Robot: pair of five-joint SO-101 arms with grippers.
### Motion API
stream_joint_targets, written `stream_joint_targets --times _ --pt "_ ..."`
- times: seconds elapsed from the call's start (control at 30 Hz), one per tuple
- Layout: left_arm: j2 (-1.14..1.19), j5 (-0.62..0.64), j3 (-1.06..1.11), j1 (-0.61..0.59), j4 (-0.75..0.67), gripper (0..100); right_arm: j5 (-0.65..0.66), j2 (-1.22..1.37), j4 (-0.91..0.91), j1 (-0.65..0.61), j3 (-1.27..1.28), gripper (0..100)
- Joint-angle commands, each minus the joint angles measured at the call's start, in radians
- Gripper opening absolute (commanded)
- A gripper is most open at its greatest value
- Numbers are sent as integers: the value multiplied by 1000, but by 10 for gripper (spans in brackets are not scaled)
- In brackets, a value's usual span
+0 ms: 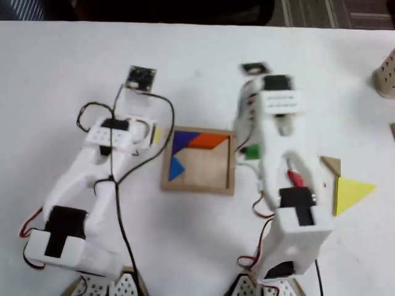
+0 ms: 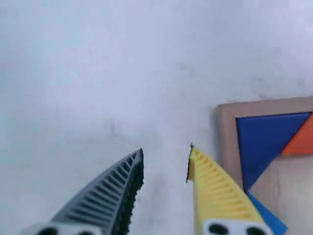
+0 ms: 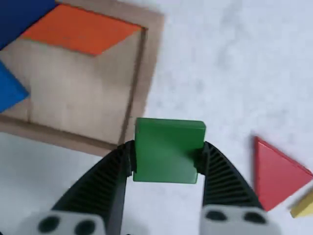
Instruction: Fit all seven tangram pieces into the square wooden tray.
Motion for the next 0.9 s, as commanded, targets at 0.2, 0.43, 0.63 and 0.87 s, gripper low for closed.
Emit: stream_joint_targets --times 0.2,0.43,0.63,0.87 --pt "-5 15 -69 -81 -38 184 140 -61 -202 -262 133 101" --pt "-5 15 -69 -81 -38 184 183 -48 -344 -338 137 101" --pt "-5 15 -68 -81 -35 184 344 70 -384 -341 129 104" --pt "-5 15 -68 -81 -35 184 379 82 -308 -369 66 265"
